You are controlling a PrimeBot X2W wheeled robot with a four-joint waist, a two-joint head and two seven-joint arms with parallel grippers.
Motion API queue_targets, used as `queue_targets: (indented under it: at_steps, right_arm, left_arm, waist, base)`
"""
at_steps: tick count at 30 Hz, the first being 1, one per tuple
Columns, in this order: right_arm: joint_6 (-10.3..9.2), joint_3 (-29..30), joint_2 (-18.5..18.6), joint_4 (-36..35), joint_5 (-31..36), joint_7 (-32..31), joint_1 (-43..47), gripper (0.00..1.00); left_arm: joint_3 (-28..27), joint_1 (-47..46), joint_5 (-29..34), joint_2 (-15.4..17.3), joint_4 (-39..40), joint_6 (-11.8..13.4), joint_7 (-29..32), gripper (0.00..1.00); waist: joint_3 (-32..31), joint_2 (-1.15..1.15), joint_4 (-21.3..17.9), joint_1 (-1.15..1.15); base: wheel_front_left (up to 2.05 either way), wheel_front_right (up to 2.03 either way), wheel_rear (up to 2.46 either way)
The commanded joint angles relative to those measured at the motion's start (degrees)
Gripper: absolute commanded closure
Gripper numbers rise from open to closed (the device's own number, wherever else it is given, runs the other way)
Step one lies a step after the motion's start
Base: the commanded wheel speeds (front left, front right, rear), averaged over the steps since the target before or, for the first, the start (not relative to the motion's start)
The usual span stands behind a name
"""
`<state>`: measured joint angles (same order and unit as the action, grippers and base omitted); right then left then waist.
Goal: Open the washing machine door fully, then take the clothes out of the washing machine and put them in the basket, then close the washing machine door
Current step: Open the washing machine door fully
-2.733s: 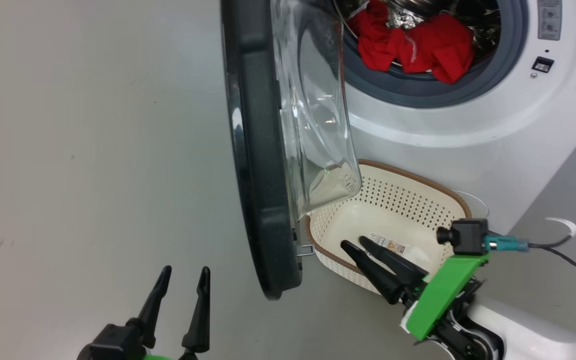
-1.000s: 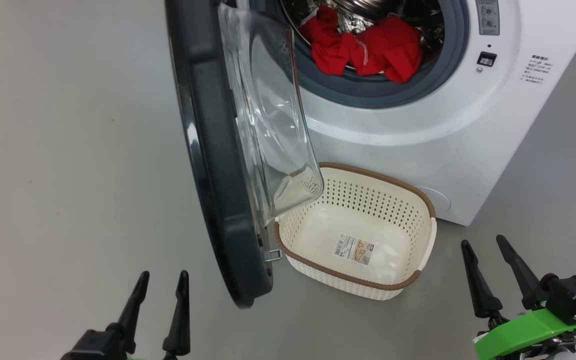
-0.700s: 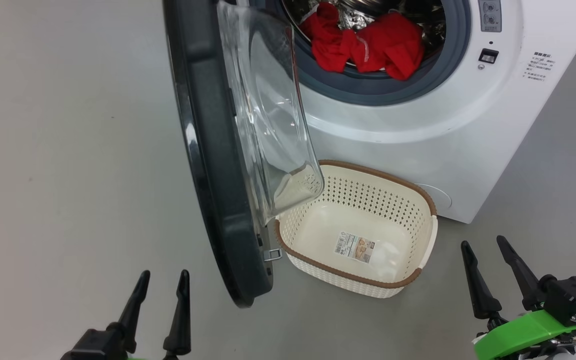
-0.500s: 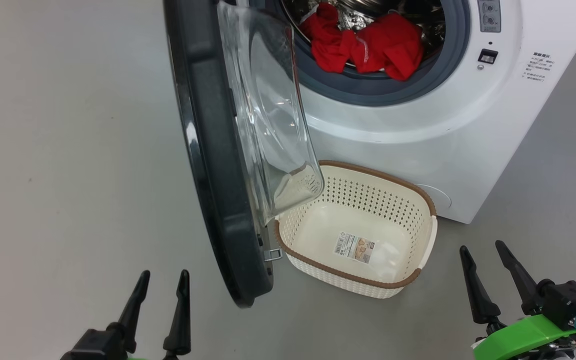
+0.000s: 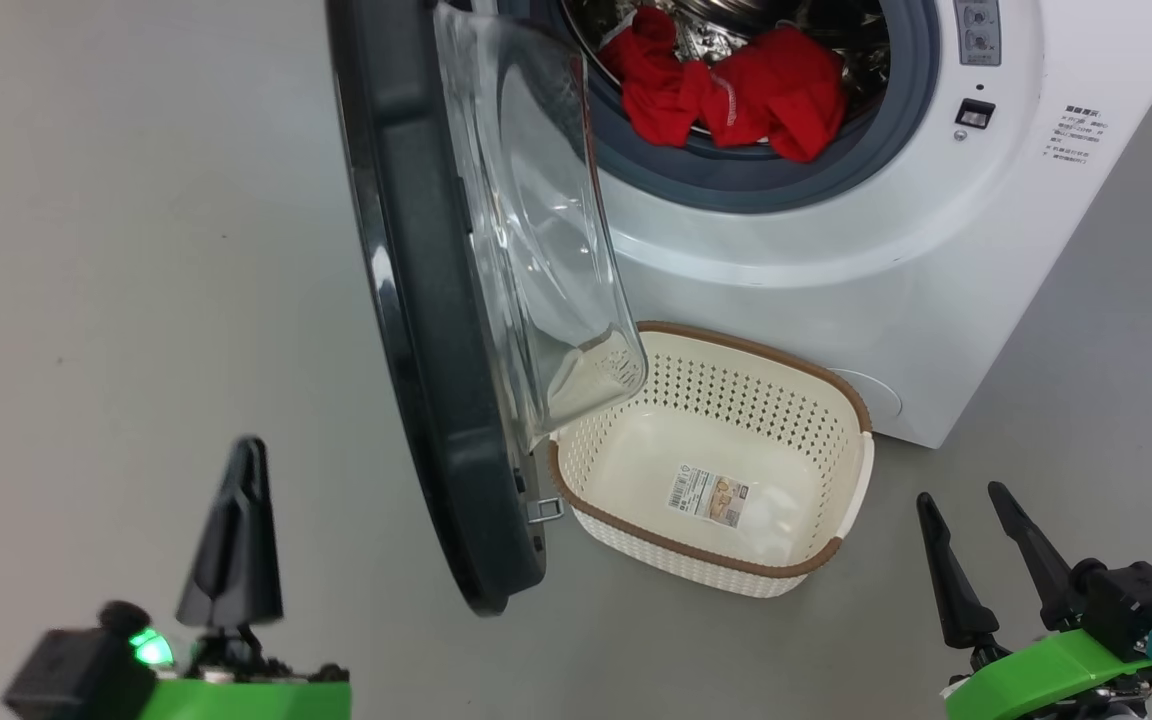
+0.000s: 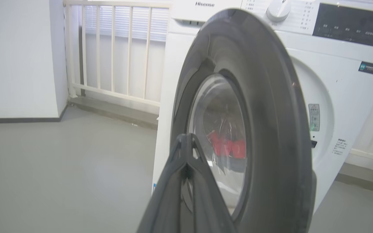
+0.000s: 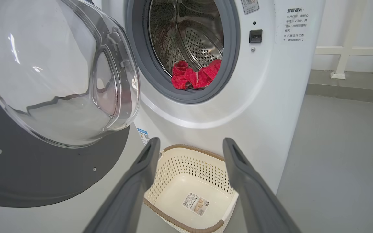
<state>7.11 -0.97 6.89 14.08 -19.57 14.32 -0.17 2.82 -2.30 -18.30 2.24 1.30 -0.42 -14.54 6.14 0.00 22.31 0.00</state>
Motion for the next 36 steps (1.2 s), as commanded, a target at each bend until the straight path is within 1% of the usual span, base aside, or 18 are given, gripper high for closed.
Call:
queue_targets:
  at_steps: [1,4,7,12,14,16,19,22,25,28,30,36]
  right_arm:
    - [0.37,-1.5,0.3,-1.3,0.2,0.7,-0.3,0.00]
    - [0.37,-1.6,0.4,-1.3,0.2,0.7,-0.3,0.00]
    - [0.37,-1.5,0.3,-1.4,0.2,0.7,-0.4,0.00]
    - [0.37,-2.1,0.3,-1.3,0.3,0.7,-0.7,0.00]
    - [0.37,-2.2,0.2,-1.3,0.3,0.7,-0.8,0.00]
    - [0.37,-2.4,0.2,-1.3,0.2,0.7,-0.9,0.00]
    - [0.37,-2.5,0.0,-1.2,0.0,0.7,-0.9,0.00]
    - [0.37,-2.5,0.0,-1.4,0.1,0.7,-0.9,0.00]
    - [0.37,-2.5,0.1,-1.5,0.2,0.7,-1.2,0.00]
    - [0.37,-2.4,0.2,-1.7,0.2,0.7,-1.5,0.00]
    - [0.37,-2.4,0.3,-1.8,0.2,0.7,-1.7,0.00]
    - [0.37,-2.1,0.3,-1.9,0.3,0.7,-1.8,0.00]
  left_arm:
    - [-2.5,-2.7,-0.2,0.6,4.5,0.7,-0.5,1.00]
    - [-1.2,-3.8,0.5,0.6,11.7,1.3,-0.5,1.00]
    - [2.7,-4.7,1.6,0.6,17.3,1.3,-0.5,1.00]
    - [11.5,-4.9,2.6,0.6,19.3,1.3,-0.5,1.00]
    - [14.8,-4.8,2.1,0.6,18.0,1.0,-0.5,1.00]
    - [17.6,-4.4,1.7,0.6,14.9,0.4,-0.5,1.00]
    - [20.3,-4.0,-0.3,0.6,9.2,0.0,-0.5,1.00]
    - [21.6,-4.4,-2.0,0.6,3.5,-0.4,-0.5,1.00]
    - [21.7,-5.5,-3.4,0.6,-1.6,-0.5,-0.5,1.00]
    - [21.1,-6.9,-4.7,0.6,-5.1,-0.1,-0.5,1.00]
    - [20.4,-7.5,-6.0,0.6,-6.1,0.4,-0.5,1.00]
    - [17.6,-8.1,-6.9,0.6,-7.6,1.4,-0.5,1.00]
  waist:
    - [0.0,0.00,0.0,0.00]
    - [0.0,0.00,-0.1,0.00]
    - [0.2,0.00,-0.2,0.00]
    - [0.4,0.00,-0.6,0.00]
    - [0.5,0.00,-0.8,0.00]
    - [0.6,0.00,-1.1,0.00]
    - [0.6,0.00,-1.6,0.00]
    - [0.8,0.00,-1.9,0.00]
    - [1.4,0.00,-2.3,0.00]
    - [2.0,0.00,-2.5,0.00]
    - [2.2,0.00,-2.6,0.00]
    - [2.5,0.00,-2.6,0.00]
  base:
    - [0.00,0.00,0.00]
    - [0.00,0.00,0.00]
    - [0.00,0.00,0.00]
    - [0.00,0.00,0.00]
    - [0.00,0.00,0.00]
    - [0.00,0.00,0.00]
    - [0.00,0.00,0.00]
    - [0.00,0.00,0.00]
    - [0.00,0.00,0.00]
    - [0.00,0.00,0.00]
    - [0.00,0.00,0.00]
    - [0.00,0.00,0.00]
